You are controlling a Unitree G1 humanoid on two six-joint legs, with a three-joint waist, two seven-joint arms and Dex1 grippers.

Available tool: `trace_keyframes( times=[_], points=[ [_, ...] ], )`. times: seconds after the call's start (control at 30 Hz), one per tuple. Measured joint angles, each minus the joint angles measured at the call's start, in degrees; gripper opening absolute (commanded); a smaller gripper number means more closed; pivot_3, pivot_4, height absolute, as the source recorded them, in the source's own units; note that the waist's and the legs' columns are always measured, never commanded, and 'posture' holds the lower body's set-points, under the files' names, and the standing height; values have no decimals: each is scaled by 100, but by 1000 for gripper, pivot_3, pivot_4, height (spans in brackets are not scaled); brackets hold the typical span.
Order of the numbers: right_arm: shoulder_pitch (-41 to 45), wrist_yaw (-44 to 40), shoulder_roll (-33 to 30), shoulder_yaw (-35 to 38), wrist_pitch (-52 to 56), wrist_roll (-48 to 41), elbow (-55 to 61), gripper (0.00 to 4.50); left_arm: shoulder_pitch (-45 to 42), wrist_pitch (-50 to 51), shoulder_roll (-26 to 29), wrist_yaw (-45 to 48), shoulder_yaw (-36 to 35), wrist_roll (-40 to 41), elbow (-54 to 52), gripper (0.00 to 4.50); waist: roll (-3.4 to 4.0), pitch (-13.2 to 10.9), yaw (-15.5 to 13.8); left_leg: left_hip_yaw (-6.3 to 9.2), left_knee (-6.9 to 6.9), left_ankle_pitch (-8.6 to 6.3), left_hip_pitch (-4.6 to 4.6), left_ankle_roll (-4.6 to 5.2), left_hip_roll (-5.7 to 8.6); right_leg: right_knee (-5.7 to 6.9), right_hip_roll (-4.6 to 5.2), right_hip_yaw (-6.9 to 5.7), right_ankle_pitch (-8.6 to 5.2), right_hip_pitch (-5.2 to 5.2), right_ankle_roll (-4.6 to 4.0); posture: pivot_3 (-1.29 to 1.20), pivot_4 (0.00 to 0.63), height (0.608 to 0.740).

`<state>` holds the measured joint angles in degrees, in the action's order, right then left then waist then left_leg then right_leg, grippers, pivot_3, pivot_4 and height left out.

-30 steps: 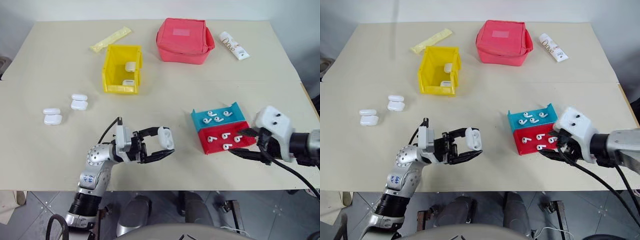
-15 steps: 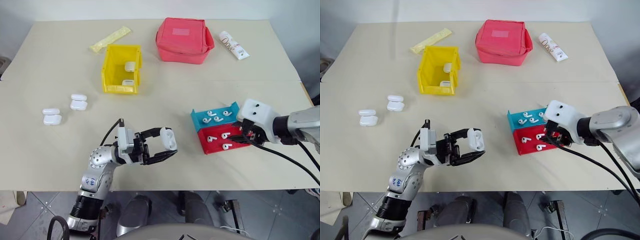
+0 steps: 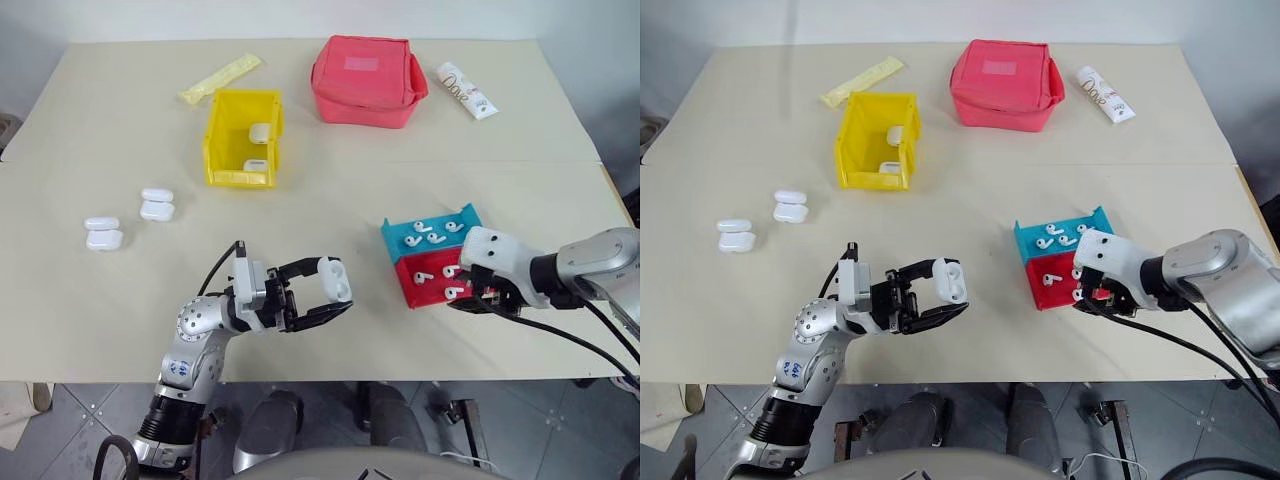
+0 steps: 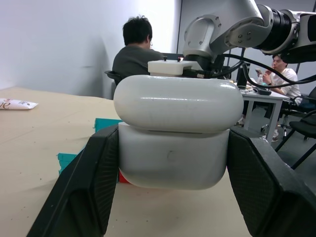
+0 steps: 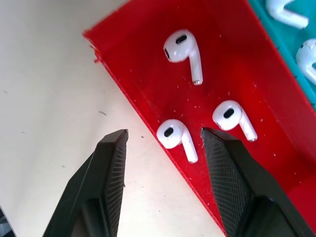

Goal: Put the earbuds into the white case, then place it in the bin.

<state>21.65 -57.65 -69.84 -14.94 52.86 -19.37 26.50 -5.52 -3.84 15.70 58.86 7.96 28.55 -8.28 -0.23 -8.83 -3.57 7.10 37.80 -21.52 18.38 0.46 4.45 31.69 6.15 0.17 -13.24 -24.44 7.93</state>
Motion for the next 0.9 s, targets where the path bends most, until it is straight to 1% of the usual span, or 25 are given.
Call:
trace_keyframes(
  times=[0.3, 0.9],
  points=[
    [2, 58, 300, -181, -16, 281, -171, 2443, 21, 1, -2, -54, 6, -46, -41, 2824, 0, 0, 14, 0, 0, 0, 0, 0, 0, 0, -1, 0, 0, 0, 0, 0, 150, 740],
    [63, -92, 487, -247, -179, 642, -323, 2443, 119, 31, 32, -209, 6, -65, -230, 2824, -2, 4, 44, 1, 0, 0, -2, -1, -1, 1, -2, 0, 0, 1, -1, 0, 150, 740]
  ],
)
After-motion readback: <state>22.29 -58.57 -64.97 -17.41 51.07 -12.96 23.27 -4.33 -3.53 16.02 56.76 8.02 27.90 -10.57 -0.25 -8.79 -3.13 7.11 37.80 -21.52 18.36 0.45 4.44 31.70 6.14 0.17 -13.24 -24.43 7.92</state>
